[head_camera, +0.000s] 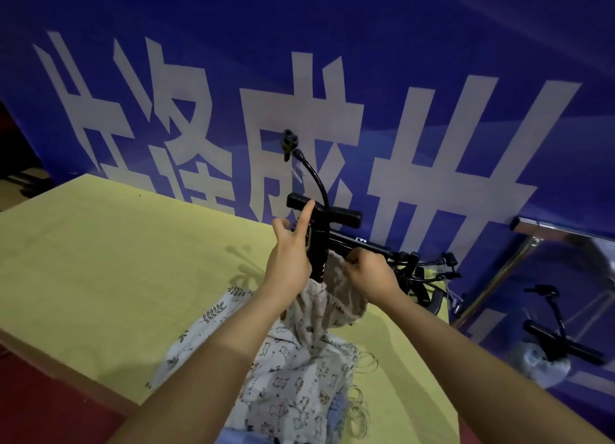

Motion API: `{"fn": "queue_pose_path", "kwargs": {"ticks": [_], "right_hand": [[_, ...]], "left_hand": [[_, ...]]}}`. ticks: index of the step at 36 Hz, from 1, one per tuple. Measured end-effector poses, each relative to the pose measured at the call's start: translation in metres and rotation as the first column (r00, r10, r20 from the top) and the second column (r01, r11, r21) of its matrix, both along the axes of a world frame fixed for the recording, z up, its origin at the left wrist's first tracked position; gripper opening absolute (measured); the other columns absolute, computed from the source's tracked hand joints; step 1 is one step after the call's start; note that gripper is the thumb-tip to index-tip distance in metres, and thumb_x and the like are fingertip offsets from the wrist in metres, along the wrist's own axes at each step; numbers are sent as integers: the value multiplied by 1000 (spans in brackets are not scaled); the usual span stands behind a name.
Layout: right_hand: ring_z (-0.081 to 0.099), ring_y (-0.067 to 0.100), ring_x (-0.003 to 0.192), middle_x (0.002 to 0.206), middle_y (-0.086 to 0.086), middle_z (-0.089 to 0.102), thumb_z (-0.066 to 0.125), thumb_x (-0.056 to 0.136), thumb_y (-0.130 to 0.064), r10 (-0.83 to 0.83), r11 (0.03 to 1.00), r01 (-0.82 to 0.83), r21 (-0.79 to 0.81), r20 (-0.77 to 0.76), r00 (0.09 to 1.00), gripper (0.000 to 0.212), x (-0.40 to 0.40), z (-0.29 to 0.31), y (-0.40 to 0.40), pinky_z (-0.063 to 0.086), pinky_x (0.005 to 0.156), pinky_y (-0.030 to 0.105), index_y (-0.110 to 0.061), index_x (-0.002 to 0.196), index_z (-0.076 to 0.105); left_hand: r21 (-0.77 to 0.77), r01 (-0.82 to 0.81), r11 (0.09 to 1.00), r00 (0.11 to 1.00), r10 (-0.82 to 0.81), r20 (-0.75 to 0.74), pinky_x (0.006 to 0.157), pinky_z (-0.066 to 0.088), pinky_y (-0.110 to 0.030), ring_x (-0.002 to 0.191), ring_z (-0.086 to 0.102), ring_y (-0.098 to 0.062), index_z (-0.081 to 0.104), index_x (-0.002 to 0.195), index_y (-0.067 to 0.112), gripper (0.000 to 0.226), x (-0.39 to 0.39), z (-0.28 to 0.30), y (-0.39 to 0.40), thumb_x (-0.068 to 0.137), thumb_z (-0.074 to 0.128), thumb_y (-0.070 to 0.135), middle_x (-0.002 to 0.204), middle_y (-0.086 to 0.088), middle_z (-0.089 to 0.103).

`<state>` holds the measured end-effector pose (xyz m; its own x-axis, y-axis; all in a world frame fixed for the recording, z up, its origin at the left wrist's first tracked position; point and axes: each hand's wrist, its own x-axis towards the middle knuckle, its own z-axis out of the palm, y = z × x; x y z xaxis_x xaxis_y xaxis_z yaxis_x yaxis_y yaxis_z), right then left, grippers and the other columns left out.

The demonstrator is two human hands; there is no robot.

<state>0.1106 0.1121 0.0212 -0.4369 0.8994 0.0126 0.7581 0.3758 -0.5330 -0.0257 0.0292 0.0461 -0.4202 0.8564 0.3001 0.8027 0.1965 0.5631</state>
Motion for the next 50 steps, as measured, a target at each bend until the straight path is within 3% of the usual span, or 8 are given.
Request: {"fn": "queue_pose_path", "kwargs": {"ticks": [8, 19, 24, 31, 35, 41, 45, 50], "right_hand": [[60, 20, 72, 88, 10, 67, 48, 91, -4, 11, 995, -32, -95, -218, 976, 17, 11, 25, 8, 50, 66, 33, -6, 90, 65], [58, 31, 83, 95, 15, 60, 47, 89, -2, 102, 992, -113, 56, 169, 980, 7, 7, 46, 8, 52, 72, 42, -7, 90, 52], [47, 14, 63, 75, 4, 53, 42, 97, -9, 104, 994, -97, 49, -176, 979, 21, 12, 58, 2, 37, 53, 24, -14, 77, 46], [62, 17, 82, 90, 3, 63, 49, 96, -12, 137, 990, -137, 42, -562, 816, 9, 5, 86, -6, 51, 70, 26, -11, 98, 58], [53, 10, 61, 73, -3, 55, 47, 97, -8, 124, 992, -111, 60, -630, 767, 13, 1, 104, -1, 48, 64, 28, -10, 101, 60], [43, 2, 65, 82, -6, 48, 51, 87, -1, 296, 920, -204, 333, -251, 922, 24, -1, 135, 7, 34, 56, 8, -9, 108, 60], [47, 22, 90, 101, 4, 39, 48, 90, 1, 293, 879, -291, 378, 53, 955, 30, -5, 141, 13, 37, 76, 23, -4, 119, 55], [48, 29, 79, 102, 16, 47, 43, 94, 1, 165, 844, -218, 490, 150, 975, 18, -3, 134, 14, 44, 71, 35, 1, 104, 58]], "left_hand": [[-68, -80, 994, 982, 67, -177, 51, 36, -25, 63, 49, -20, 13, 146, 30, 92, 6, 11, -6, 76, 59, -9, 156, -10, -20], [-119, -21, 993, 950, -17, -311, 54, 35, -28, 72, 44, -19, 8, 147, 34, 95, 9, 17, -8, 77, 54, -11, 157, -5, -11], [-128, -5, 992, 937, -40, -348, 56, 36, -24, 76, 44, -17, -4, 146, 46, 107, 8, 24, -13, 77, 53, -14, 155, -8, -14], [-87, 13, 996, 905, -49, -423, 59, 38, -26, 92, 51, -22, 3, 146, 44, 97, 4, 47, -14, 82, 52, -8, 154, -11, -8], [-81, 32, 996, 873, -67, -482, 65, 42, -30, 104, 51, -28, 14, 145, 39, 85, -3, 64, -13, 83, 51, -6, 153, -13, 1], [-184, 105, 977, 783, -195, -591, 83, 44, -39, 112, 48, -35, 21, 144, 34, 76, -11, 65, -12, 85, 48, -7, 154, -14, 12], [-195, 108, 975, 771, -207, -603, 92, 41, -39, 119, 42, -34, 18, 146, 32, 77, -9, 55, -12, 85, 45, -8, 151, -12, 18], [-105, 104, 989, 791, -146, -595, 100, 34, -40, 125, 31, -33, 28, 142, 28, 67, -5, 52, -11, 85, 47, -3, 147, -8, 27]]}}
